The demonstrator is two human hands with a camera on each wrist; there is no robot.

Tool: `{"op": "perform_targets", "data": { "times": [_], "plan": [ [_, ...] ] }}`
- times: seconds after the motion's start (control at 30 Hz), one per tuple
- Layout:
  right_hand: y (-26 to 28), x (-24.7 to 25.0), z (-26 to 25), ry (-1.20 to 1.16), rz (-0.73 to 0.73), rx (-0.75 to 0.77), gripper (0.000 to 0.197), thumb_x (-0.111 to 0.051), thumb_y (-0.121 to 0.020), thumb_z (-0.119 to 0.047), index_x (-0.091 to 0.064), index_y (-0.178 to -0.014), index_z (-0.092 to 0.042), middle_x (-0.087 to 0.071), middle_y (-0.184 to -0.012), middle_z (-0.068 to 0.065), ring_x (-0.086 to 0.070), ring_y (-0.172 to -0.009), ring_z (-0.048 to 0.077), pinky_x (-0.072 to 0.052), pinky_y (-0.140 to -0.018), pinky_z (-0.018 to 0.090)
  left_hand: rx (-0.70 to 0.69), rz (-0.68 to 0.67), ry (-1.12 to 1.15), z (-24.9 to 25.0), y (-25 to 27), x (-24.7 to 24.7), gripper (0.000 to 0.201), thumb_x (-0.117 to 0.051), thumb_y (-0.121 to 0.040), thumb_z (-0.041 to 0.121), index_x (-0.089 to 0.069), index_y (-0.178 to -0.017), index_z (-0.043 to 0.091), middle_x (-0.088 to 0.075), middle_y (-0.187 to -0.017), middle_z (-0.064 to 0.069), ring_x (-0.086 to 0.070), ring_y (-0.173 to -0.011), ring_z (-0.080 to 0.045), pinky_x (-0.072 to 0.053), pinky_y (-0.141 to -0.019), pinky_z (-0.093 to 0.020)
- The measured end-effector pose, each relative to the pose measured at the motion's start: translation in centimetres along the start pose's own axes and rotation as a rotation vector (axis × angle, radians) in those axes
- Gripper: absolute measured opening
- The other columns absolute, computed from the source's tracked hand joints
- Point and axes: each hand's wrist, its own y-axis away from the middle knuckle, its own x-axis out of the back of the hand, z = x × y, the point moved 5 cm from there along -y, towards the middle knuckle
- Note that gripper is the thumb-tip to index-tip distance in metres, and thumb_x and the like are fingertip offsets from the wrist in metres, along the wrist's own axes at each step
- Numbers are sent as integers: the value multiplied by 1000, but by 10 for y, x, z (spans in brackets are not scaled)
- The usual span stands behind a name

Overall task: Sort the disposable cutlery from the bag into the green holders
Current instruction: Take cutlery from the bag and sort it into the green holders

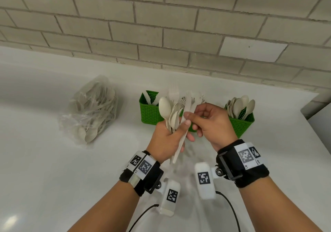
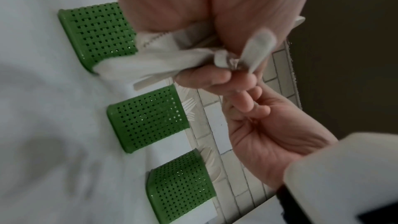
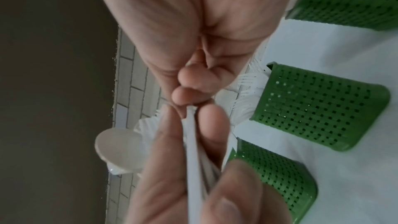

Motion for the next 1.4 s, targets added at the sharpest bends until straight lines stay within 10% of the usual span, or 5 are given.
{"op": "perform_targets", "data": {
  "times": [0.33,0.5,0.83,1.1,1.4],
  "plan": [
    [-6,-21,0,321,133,86,21,-79,-71,-2,-59,-73,-9,-62,-57,5,-63,-47,19,-56,-52,35,-29,-76,-164,-14,3,24,14,-68,-90,14,-67,-76,14,-62,-57,10,-56,-53,-3,-46,-54,-18],
    [-5,-45,-6,679,159,260,15,-76,-74,-13,-62,-74,-15,-55,-57,-11,-52,-56,-3,-36,-53,4,52,-17,-177,-22,3,39,29,-60,-96,18,-61,-67,16,-61,-59,0,-55,-44,-6,-43,-46,-19],
    [-12,-73,13,45,25,-94,12,-72,-83,-4,-67,-90,-12,-63,-68,1,-57,-57,11,-47,-51,22,152,-105,-4,-21,-8,86,36,-58,-98,20,-63,-67,2,-61,-56,-5,-49,-41,-18,-43,-47,-24],
    [-37,-78,-48,70,262,206,15,-73,-85,-13,-70,-93,0,-69,-75,12,-56,-56,14,-49,-54,26,217,-29,222,-29,-22,131,16,-55,-99,16,-67,-97,5,-71,-73,-11,-59,-48,-18,-39,-37,-22],
    [-72,-114,-19,786,165,266,31,-51,-100,-32,-72,-92,-11,-70,-82,2,-59,-67,17,-48,-69,25,197,-95,279,-20,-31,157,15,-54,-97,11,-69,-98,7,-71,-71,-5,-58,-46,-13,-49,-44,-24]
  ]
}}
